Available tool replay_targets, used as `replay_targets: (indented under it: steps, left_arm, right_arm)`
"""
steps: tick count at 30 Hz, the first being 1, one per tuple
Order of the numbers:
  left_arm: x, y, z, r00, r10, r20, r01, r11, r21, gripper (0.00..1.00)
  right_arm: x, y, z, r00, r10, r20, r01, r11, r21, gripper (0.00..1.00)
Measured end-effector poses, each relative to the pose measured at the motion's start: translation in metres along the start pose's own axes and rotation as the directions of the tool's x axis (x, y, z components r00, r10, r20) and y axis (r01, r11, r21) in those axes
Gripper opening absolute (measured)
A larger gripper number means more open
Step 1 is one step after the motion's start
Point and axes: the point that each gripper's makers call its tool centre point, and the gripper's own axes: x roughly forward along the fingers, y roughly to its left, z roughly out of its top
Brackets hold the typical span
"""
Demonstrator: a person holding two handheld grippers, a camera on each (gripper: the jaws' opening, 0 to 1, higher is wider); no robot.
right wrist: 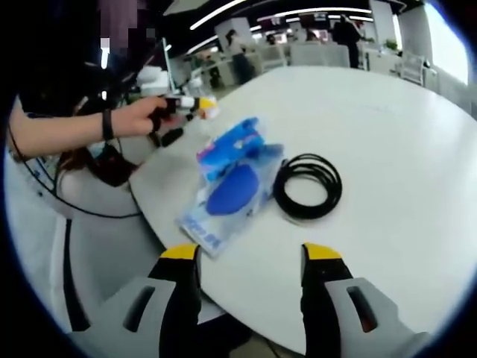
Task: Arrange the tabletop items into an orderly group along one side of the table until the central work area is clear of visible clutter.
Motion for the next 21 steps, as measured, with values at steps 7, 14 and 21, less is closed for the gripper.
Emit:
replay_targets:
  steps: [7, 14, 21]
  left_arm:
    - [-0.025, -0.001, -0.007, 1.0, -0.006, -0.004, 0.006, 1.0, 0.018, 0.42]
    - [-0.049, -0.007, -0.024, 1.0, -0.022, -0.021, 0.022, 0.999, 0.038, 0.42]
    - [-0.072, -0.011, -0.049, 0.999, -0.03, -0.045, 0.031, 0.999, 0.02, 0.41]
  right_arm:
    - [0.005, 0.005, 0.004, 1.0, 0.018, 0.013, -0.018, 1.0, -0.009, 0.52]
    - [0.005, 0.01, 0.005, 0.999, 0.03, 0.021, -0.03, 0.999, -0.018, 0.52]
    - [0.003, 0.01, 0.003, 0.999, 0.035, 0.026, -0.035, 0.999, -0.018, 0.52]
